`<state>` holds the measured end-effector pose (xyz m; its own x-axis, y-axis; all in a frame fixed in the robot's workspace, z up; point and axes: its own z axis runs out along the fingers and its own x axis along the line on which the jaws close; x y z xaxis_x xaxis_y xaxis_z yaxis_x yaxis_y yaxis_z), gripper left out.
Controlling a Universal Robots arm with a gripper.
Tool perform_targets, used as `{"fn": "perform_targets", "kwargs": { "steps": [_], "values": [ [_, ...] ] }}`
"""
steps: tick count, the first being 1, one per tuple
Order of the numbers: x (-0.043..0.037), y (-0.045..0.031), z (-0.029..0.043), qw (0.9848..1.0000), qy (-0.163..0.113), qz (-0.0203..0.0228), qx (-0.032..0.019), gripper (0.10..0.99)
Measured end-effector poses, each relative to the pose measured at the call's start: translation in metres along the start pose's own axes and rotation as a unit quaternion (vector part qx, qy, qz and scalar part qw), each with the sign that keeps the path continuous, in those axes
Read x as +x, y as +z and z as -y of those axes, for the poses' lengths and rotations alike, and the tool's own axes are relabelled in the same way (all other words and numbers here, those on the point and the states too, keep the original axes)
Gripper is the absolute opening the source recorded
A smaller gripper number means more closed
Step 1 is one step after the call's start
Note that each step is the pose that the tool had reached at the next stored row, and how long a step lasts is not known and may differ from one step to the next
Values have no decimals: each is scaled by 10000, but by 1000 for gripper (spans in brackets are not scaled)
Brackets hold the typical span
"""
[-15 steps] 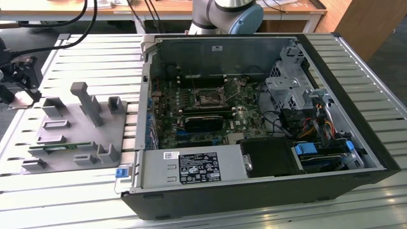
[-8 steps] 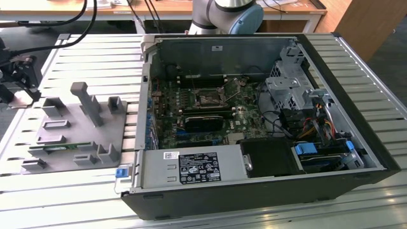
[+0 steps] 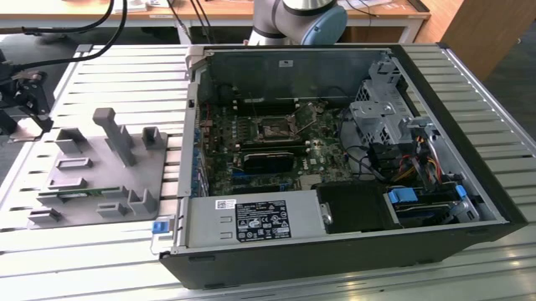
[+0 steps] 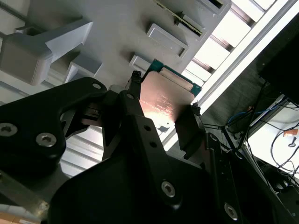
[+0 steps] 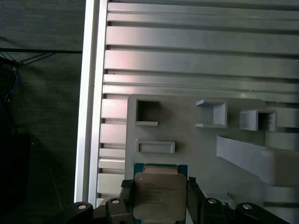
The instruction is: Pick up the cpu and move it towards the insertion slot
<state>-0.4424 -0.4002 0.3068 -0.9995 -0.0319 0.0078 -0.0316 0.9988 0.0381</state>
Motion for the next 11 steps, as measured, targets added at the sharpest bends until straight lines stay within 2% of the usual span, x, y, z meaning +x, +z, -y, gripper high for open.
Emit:
{"fn": "perform_targets", "kwargs": {
  "steps": [11],
  "values": [
    [0, -30, -1, 10000, 0, 1, -1, 545]
  ]
}}
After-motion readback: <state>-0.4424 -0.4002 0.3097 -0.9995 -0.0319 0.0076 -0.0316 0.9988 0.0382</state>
